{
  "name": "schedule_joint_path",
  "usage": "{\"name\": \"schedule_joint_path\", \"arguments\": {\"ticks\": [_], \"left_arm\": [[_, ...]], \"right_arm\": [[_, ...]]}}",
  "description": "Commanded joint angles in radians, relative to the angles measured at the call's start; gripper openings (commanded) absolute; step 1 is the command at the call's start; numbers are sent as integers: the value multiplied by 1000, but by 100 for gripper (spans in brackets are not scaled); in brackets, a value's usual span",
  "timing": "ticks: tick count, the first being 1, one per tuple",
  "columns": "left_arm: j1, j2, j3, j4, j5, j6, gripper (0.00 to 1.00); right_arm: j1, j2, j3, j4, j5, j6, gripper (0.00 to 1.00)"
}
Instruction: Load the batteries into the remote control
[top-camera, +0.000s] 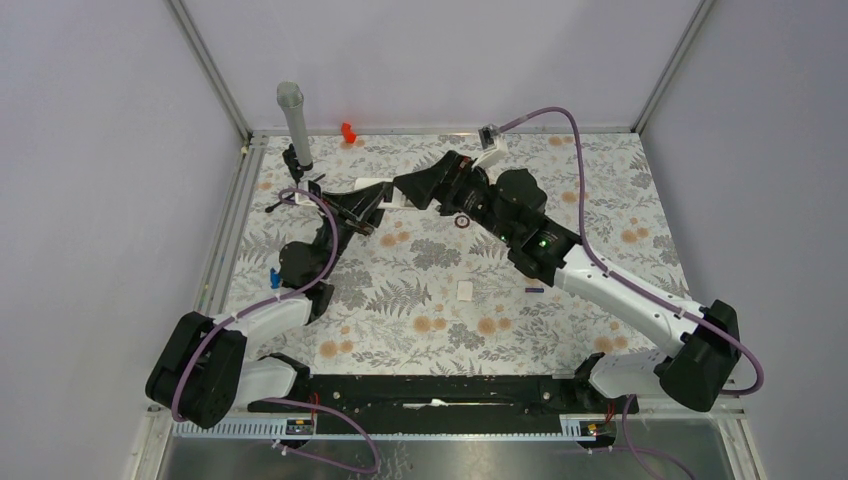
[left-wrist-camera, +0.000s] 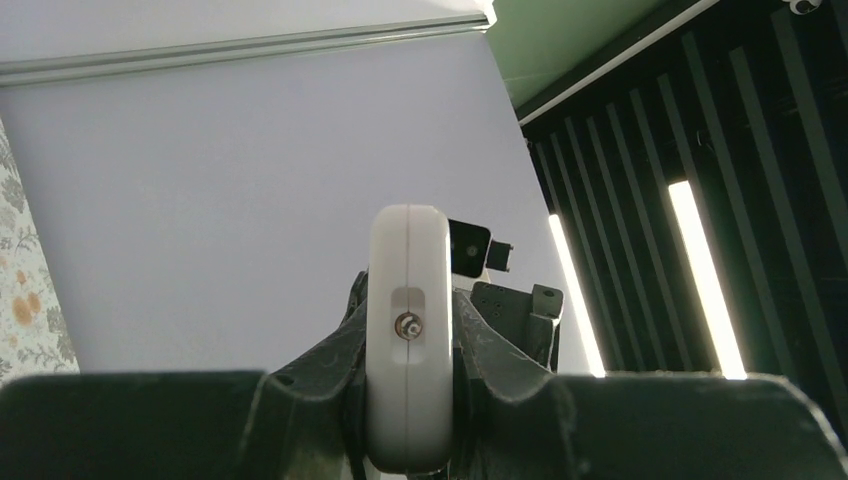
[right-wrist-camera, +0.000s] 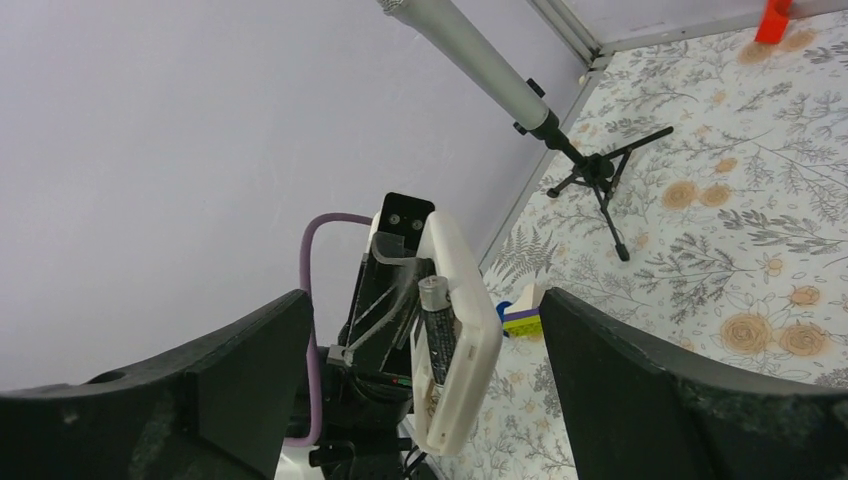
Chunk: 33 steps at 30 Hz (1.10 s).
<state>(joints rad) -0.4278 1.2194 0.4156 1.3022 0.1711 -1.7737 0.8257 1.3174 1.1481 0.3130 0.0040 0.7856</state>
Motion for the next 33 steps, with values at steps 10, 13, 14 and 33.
{"name": "schedule_joint_path", "arguments": {"ticks": [10,13,14,33], "left_arm": [[0,-24,24,120,109,94,0],[1,-23,27,116,111,107,0],[1,-21,30,117,113,111,0],[1,-21,19,121,106,182,0]], "right_arm": [[-148,-21,14,8,-223,227,87],[-152,-18,33,-27,-262,246,84],[-151,-13,42,-46,-274,247,83],[-177,1,-67,70,-338,493,61]]}}
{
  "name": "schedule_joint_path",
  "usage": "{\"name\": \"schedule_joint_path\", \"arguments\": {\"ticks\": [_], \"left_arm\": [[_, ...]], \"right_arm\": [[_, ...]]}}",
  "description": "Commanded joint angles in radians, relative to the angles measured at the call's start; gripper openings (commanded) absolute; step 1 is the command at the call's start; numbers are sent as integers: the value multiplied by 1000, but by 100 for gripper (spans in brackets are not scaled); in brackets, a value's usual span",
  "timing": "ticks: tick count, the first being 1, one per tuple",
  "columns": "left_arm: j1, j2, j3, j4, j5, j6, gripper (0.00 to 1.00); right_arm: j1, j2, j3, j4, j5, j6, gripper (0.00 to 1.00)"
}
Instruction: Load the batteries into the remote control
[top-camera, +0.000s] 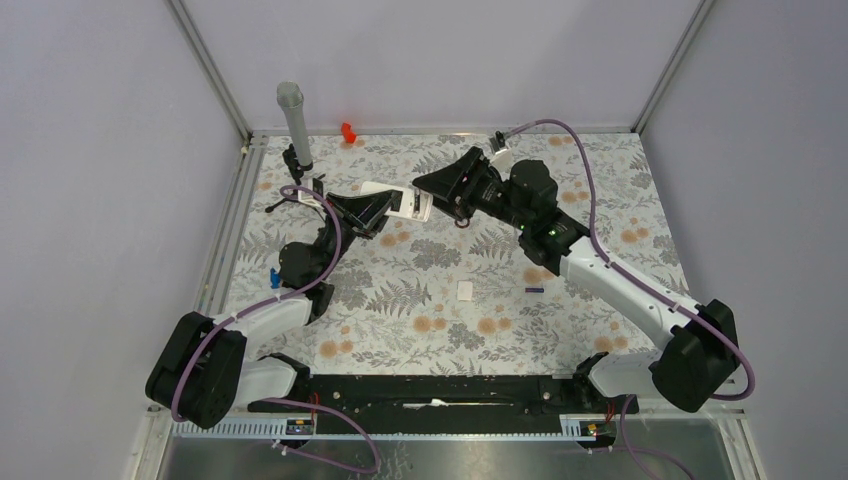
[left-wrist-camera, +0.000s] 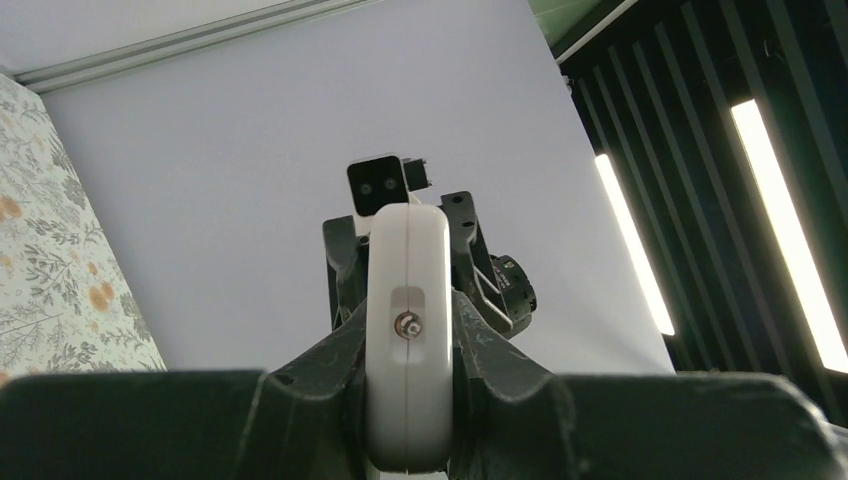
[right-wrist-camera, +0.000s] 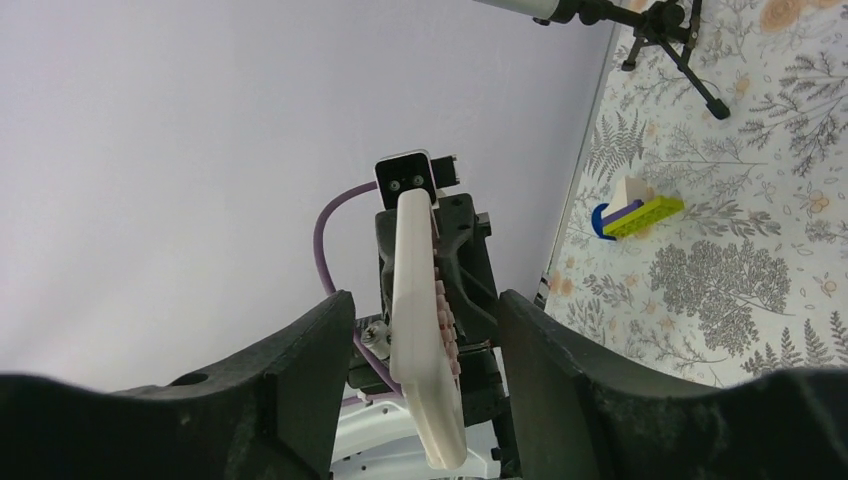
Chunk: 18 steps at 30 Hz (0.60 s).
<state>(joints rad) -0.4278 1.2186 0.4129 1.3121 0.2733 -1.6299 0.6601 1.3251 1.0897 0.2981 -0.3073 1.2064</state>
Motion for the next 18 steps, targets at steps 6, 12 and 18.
{"name": "schedule_joint_path", "arguments": {"ticks": [6,12,18], "left_arm": [[1,-19,21,116,-1,51,0],[2,-12,42,118,-9,47,0],[2,-12,64,119,-11,48,0]], "right_arm": [[-11,5,-16,103,-47,93,53],[-11,7,-25,107,-57,100,49],[-12,12,-30,116,-66,104,43]]}}
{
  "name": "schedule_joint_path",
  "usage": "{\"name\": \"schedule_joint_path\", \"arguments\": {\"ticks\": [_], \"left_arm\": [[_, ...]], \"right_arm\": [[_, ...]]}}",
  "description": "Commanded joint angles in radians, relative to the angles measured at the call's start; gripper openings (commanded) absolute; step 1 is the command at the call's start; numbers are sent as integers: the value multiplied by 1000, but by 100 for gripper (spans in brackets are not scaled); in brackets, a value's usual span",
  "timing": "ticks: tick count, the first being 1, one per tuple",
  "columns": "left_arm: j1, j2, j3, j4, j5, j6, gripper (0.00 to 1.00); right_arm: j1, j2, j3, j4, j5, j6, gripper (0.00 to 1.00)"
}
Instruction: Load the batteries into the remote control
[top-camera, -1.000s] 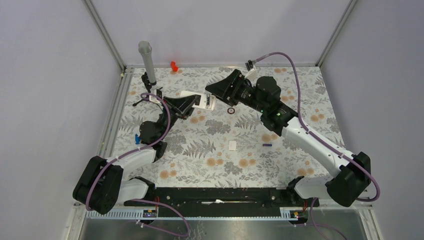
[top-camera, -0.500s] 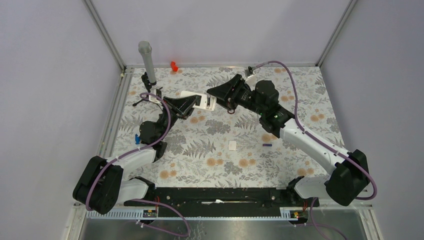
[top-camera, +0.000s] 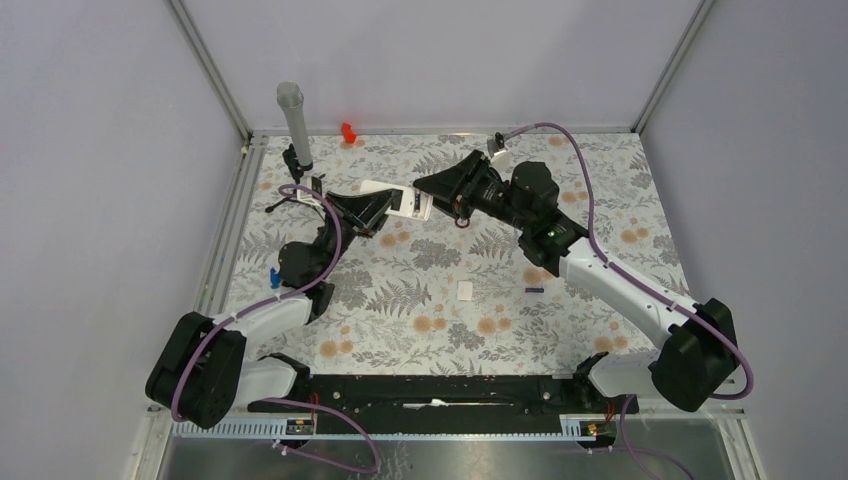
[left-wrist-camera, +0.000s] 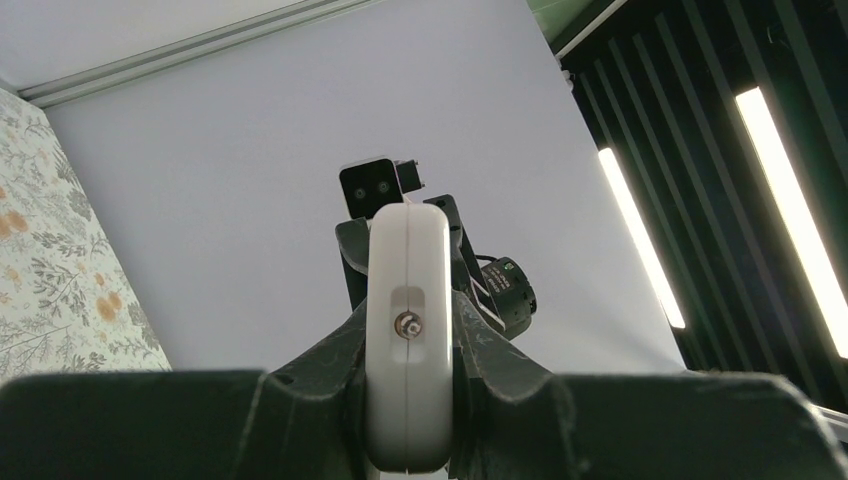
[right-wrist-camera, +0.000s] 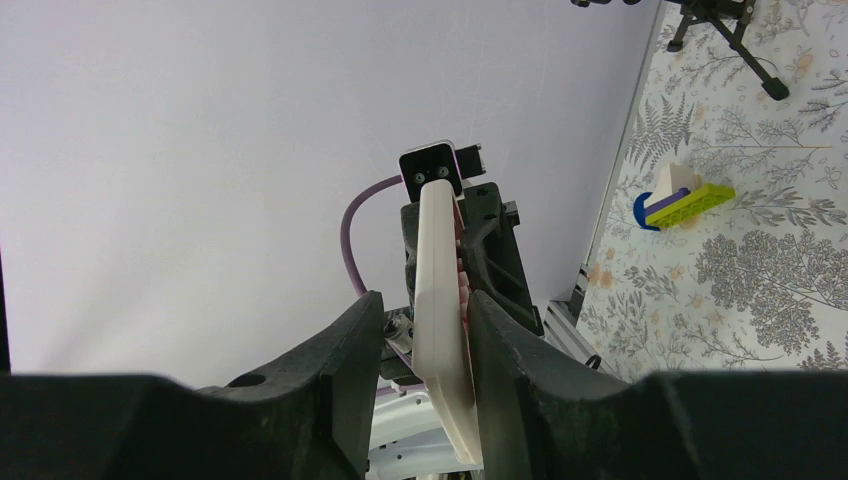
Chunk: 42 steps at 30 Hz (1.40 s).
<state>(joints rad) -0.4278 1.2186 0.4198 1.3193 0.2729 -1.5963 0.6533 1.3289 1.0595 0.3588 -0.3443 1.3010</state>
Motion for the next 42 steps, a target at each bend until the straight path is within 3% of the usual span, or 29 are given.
{"name": "schedule_joint_path", "arguments": {"ticks": [1,11,15,19,24,28,31,36,42], "left_arm": [[1,-11,59,112,-10,15,0],[1,12,64,124,-40,-29,0],[1,17,71,123,-35,-33,0],[1,26,54,124,-45,-38,0],[1,35,32,110,-39,-19,0],[3,38,19,17,-4,25,0],[3,40,7,-52,32,94,0],[3,31,-19,-149,53,243,0],[3,58,-43,-98,72,286,0]], "right_arm": [[-5,10,0,58,-33,11,42],[-5,3,-24,66,-41,26,35],[-5,-1,-29,65,-30,21,37],[-6,1,-14,55,-18,2,46],[-22,-8,-11,27,20,-57,66],[-27,-21,5,-62,72,-221,79],[-29,-37,8,-147,112,-392,83],[-27,-52,-8,-241,67,-591,81],[-9,-78,-44,-288,70,-650,61]]}}
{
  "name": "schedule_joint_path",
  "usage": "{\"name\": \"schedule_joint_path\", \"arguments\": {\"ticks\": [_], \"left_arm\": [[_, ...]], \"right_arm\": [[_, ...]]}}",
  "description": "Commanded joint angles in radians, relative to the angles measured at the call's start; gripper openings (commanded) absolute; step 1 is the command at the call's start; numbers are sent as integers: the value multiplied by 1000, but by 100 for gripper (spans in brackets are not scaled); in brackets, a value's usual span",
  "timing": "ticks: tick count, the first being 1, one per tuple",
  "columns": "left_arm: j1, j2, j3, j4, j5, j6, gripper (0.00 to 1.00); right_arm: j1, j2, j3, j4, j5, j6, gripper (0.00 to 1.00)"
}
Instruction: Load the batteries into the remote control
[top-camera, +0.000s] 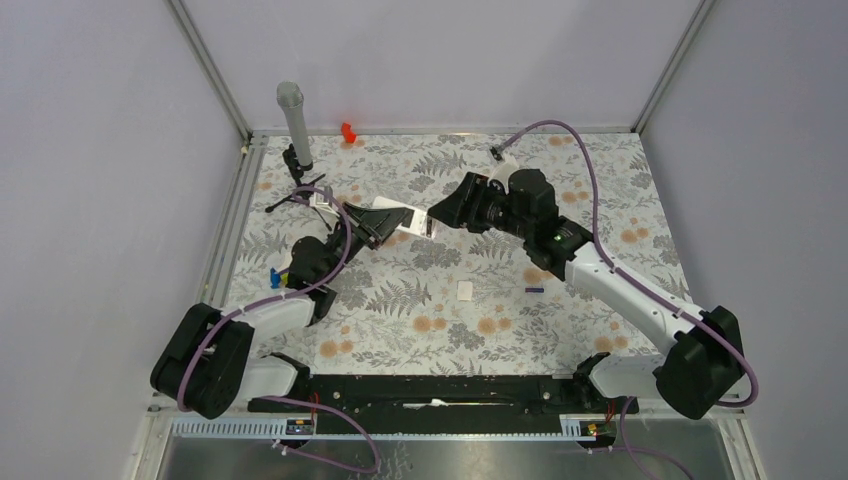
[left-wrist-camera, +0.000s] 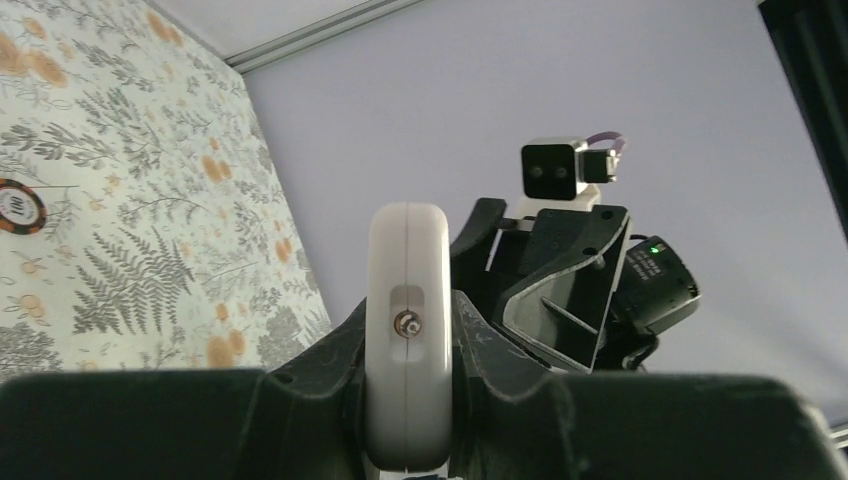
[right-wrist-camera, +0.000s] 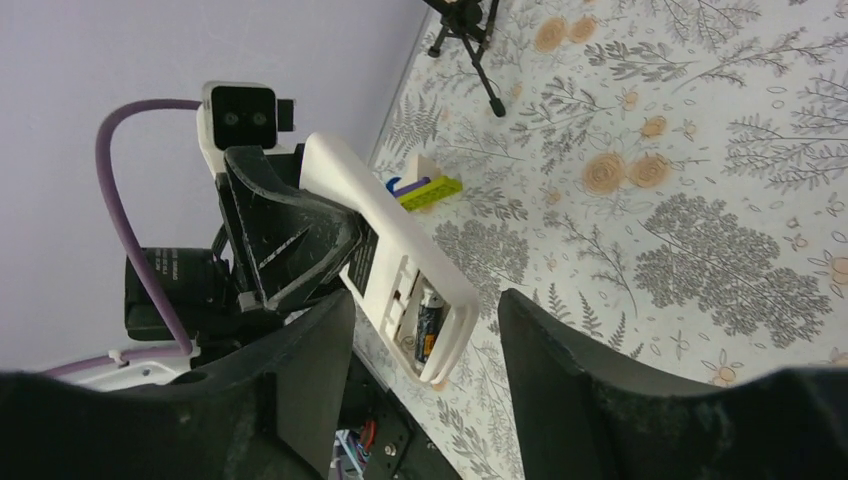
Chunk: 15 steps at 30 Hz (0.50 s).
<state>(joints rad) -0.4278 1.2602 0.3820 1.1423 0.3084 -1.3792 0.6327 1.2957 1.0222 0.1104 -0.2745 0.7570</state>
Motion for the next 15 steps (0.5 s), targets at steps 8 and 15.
{"name": "schedule_joint_path", "arguments": {"ticks": [8,15], "left_arm": [[2,12,13,-24,35,179,0],[-109,-94,171,-702,-197,549,0]], "right_arm": [[91,-14,29,-136,130,-177,46],[103,56,-36,-188,318,-98,46]]}}
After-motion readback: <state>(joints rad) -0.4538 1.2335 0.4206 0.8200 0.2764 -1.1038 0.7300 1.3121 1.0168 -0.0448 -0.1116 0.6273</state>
